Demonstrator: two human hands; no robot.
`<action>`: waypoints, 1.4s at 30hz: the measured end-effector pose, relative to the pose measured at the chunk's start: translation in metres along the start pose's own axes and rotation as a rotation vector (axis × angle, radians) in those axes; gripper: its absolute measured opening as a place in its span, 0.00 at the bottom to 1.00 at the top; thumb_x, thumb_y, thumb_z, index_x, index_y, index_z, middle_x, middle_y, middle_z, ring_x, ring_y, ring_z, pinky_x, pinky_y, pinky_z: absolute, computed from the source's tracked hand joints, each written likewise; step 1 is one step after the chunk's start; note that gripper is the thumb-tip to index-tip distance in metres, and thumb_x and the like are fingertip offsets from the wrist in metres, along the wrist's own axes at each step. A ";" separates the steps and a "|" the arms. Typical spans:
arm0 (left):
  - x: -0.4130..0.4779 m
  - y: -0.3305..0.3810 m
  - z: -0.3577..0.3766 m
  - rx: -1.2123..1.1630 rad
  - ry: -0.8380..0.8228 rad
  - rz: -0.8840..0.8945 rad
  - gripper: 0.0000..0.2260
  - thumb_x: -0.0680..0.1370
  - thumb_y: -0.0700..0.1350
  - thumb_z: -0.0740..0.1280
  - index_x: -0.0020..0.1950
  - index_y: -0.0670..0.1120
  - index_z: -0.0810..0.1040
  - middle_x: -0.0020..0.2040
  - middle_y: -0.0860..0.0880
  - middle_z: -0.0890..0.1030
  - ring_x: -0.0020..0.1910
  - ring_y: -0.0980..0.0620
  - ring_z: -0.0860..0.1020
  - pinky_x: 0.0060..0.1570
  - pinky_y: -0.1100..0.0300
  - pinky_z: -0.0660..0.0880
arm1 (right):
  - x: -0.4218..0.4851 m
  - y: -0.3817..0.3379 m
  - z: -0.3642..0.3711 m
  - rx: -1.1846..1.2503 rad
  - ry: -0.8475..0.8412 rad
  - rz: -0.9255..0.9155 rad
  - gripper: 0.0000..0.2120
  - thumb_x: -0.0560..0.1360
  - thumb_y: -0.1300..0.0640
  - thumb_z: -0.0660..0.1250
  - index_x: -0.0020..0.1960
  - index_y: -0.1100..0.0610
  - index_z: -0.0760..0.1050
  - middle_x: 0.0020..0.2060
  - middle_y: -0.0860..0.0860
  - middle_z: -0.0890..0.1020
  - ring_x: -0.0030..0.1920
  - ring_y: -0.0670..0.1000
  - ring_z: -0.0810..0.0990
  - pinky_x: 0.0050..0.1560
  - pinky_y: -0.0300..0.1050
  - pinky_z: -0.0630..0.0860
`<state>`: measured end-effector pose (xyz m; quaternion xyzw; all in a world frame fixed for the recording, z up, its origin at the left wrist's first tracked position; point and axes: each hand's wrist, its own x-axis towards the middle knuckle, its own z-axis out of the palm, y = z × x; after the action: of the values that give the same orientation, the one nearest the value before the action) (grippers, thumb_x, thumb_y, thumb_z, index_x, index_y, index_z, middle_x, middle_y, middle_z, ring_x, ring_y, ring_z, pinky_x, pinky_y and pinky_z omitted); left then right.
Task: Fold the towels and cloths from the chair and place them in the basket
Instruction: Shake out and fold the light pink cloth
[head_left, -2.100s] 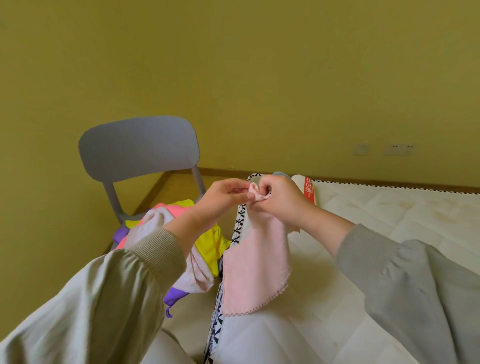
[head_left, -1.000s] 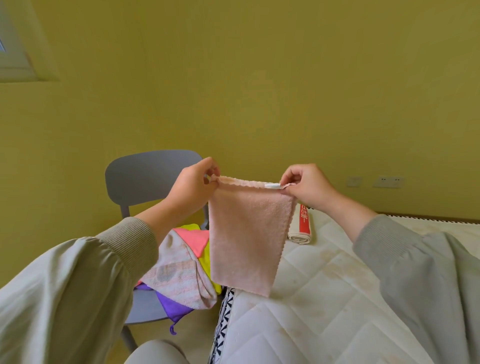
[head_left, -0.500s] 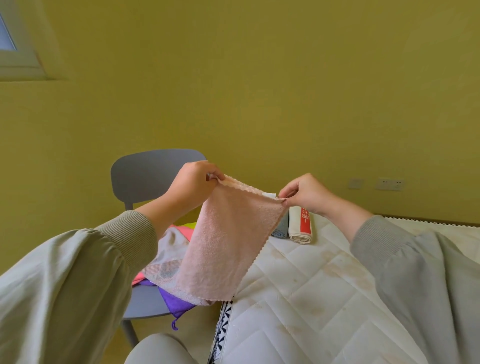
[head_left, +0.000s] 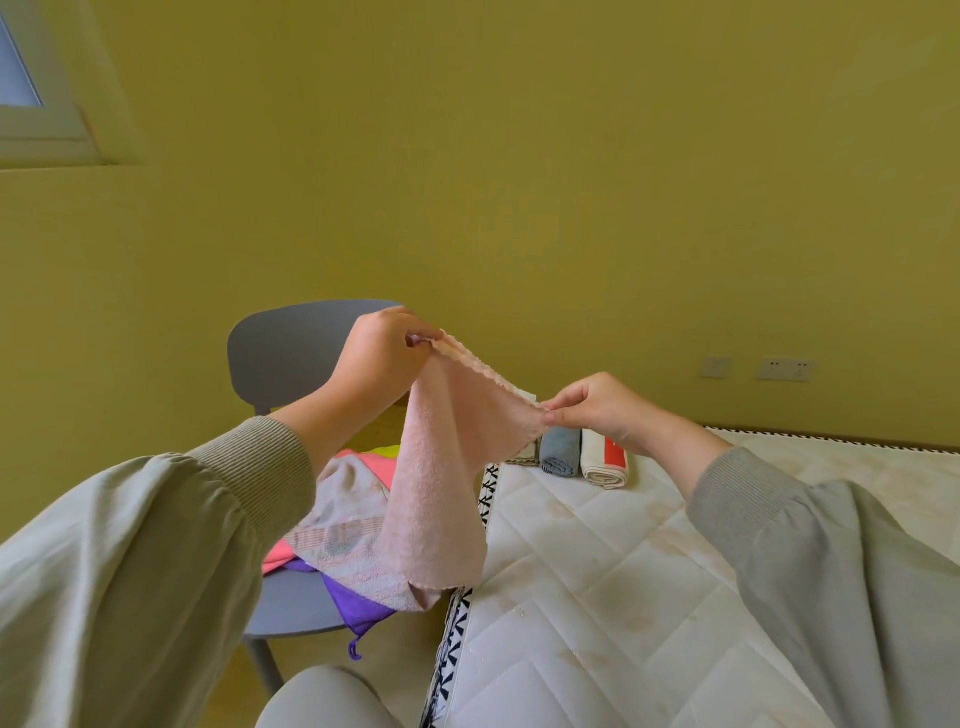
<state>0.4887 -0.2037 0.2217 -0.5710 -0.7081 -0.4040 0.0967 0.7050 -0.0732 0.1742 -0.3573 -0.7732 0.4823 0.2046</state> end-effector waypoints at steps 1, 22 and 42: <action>0.000 0.000 0.000 -0.010 0.003 0.002 0.11 0.74 0.33 0.65 0.51 0.43 0.85 0.46 0.47 0.82 0.44 0.49 0.79 0.49 0.57 0.75 | 0.001 0.001 0.002 -0.003 0.013 0.005 0.03 0.70 0.64 0.74 0.43 0.62 0.81 0.49 0.54 0.83 0.54 0.49 0.79 0.61 0.43 0.71; -0.007 -0.008 0.005 0.182 -0.055 0.140 0.12 0.74 0.33 0.65 0.50 0.43 0.85 0.48 0.47 0.81 0.45 0.45 0.78 0.46 0.53 0.75 | 0.008 -0.014 -0.002 -0.269 0.501 -0.121 0.04 0.66 0.68 0.73 0.35 0.61 0.80 0.29 0.44 0.77 0.32 0.43 0.73 0.30 0.32 0.65; -0.005 -0.010 0.020 -0.467 -0.131 -0.409 0.08 0.80 0.49 0.63 0.45 0.46 0.76 0.39 0.47 0.79 0.39 0.49 0.77 0.48 0.47 0.78 | 0.018 -0.023 -0.006 0.081 0.399 -0.083 0.12 0.81 0.63 0.54 0.44 0.55 0.74 0.35 0.50 0.74 0.35 0.47 0.71 0.35 0.41 0.68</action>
<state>0.4877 -0.1940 0.2008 -0.4483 -0.7010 -0.5293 -0.1660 0.6885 -0.0625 0.1970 -0.4052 -0.7114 0.4239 0.3874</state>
